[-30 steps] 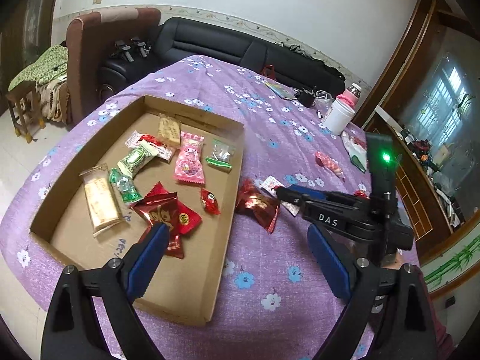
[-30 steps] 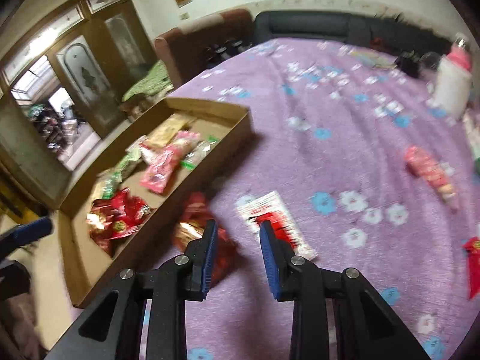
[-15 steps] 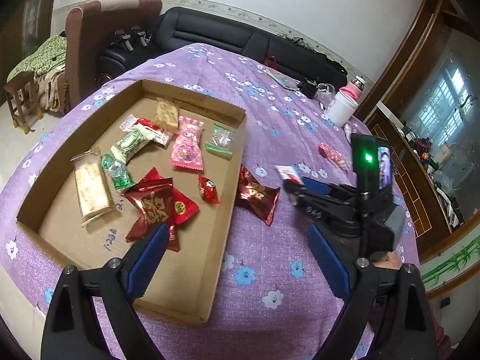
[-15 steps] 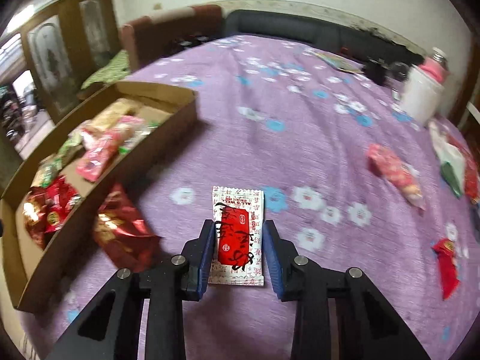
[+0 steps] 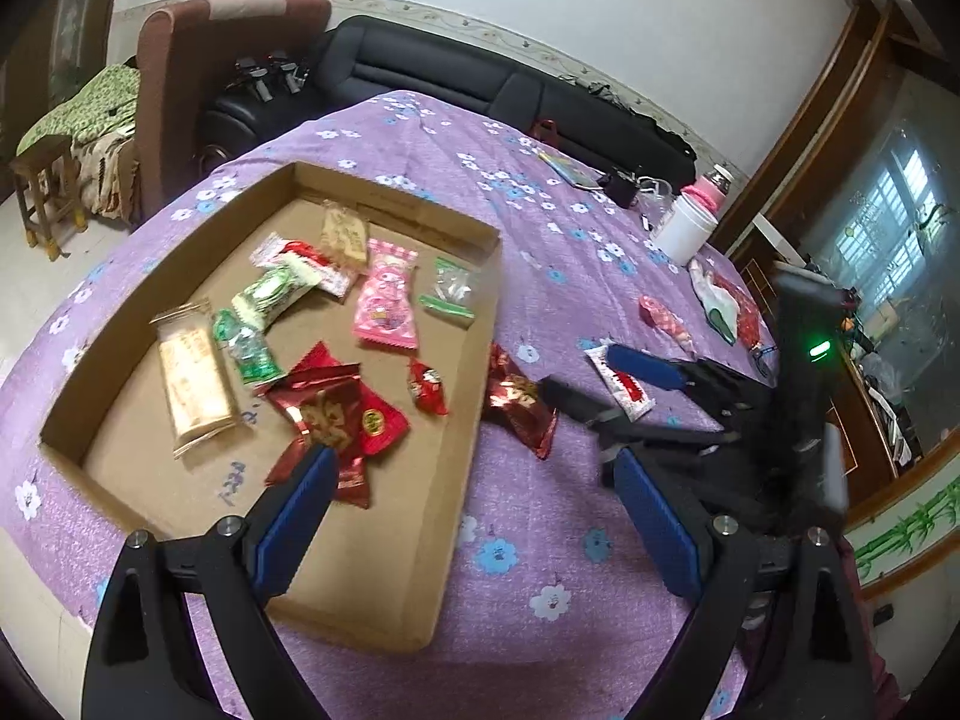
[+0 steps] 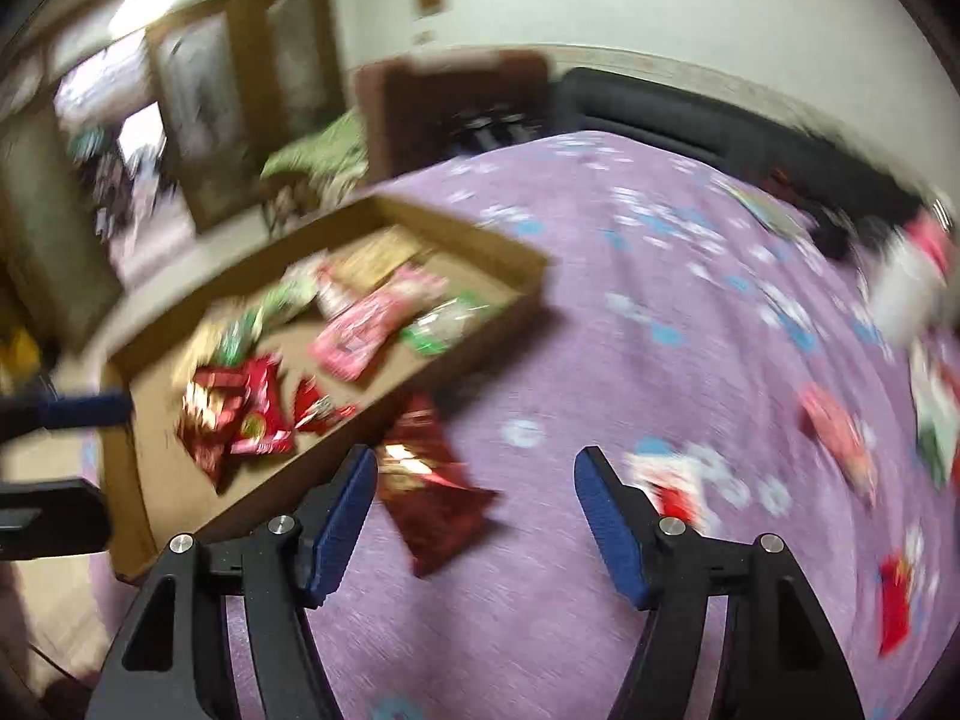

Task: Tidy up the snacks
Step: 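Grasp the dark red foil bag with the left gripper while the right holds its packet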

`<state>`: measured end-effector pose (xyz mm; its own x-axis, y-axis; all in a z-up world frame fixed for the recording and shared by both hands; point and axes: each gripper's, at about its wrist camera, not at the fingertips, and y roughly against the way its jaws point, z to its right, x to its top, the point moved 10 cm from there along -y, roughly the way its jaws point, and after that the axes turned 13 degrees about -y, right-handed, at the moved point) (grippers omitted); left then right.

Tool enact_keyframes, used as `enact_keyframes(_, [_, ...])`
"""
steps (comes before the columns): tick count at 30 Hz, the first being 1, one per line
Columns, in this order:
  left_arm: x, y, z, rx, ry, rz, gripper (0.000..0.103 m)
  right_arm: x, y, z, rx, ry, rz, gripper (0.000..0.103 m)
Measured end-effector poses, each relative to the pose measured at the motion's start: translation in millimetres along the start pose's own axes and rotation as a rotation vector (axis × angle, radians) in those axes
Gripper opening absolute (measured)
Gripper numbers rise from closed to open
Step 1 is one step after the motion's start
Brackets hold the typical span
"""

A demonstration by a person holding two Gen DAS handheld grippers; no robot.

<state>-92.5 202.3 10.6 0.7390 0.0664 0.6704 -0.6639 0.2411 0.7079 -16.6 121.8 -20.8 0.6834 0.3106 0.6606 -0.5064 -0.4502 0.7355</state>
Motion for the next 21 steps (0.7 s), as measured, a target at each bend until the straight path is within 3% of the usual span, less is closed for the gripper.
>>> enact_keyframes(1, [-1.1,3.0,-2.9,0.004,0.003,0.001,0.093,-3.9,-10.0,-7.1,-0.025,0.038,-0.019,0.072])
enact_keyframes(3, [-2.3,8.6,-7.4,0.013,0.007,0.007,0.093,-11.1,-25.3,-16.8,-0.029,0.062,-0.048,0.054])
enact_keyframes(4, [-2.5,10.5,-9.4,0.016,0.01,0.011,0.093,-13.5,-30.2,-16.9,-0.027,0.046,-0.065,0.039])
enact_keyframes(9, [-5.9,14.7,-16.7,0.013,0.031,0.018,0.093,-16.8,-18.2,14.0,-0.028,-0.151,-0.08,0.034])
enact_keyframes(13, [-7.7,8.5,-6.7,-0.008,0.013,0.006,0.093,-38.5,0.9,47.8,-0.073,-0.2,-0.115,0.036])
enact_keyframes(15, [-7.9,3.5,2.2,-0.024,-0.003,-0.003,0.093,-44.7,16.7,58.5,-0.032,-0.234,-0.109,0.041])
enact_keyframes(17, [-7.3,-0.7,12.6,-0.037,-0.027,-0.008,0.093,-38.5,32.6,71.1,0.011,-0.281,-0.073,0.059])
enact_keyframes(19, [-7.1,-5.5,23.7,-0.05,-0.05,-0.016,0.093,-25.3,47.0,97.2,-0.034,-0.332,0.001,0.074])
enact_keyframes(21, [-7.9,-9.5,33.2,-0.059,-0.068,-0.024,0.093,-15.4,48.2,118.5,-0.107,-0.353,0.033,0.076])
